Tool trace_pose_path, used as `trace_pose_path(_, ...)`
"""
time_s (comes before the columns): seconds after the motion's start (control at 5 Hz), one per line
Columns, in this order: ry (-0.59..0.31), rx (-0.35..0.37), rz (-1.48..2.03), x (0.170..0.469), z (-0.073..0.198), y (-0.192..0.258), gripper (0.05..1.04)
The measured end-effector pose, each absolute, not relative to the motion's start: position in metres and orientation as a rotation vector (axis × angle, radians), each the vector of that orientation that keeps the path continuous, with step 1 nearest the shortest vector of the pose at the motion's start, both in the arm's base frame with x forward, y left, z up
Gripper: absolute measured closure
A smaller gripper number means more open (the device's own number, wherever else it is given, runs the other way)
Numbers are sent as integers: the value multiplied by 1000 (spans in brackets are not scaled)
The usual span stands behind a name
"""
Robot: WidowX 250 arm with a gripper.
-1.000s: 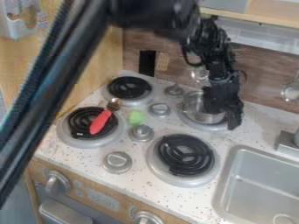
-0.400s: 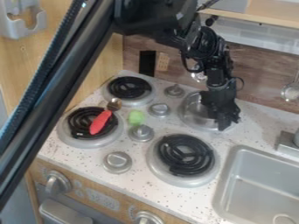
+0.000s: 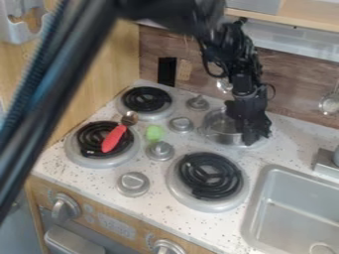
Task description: Move the silver pot to the bottom right burner
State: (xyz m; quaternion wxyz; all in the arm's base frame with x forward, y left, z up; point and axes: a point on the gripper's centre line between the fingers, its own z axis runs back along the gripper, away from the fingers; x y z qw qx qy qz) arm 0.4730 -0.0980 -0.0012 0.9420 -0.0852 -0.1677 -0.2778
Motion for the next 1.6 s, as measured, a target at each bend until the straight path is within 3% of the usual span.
trace_pose_path(0.4,-380,-174,-604,422,30,-85,1028)
trace_pose_path(0.8,-270,-169,-650,369,6,-74,1028)
trace_pose_path(1.2,-163,-150,-697,352,-14,-79,1028)
trace_pose_path(1.6,-116,-166,-710,353,-28,-92,1002)
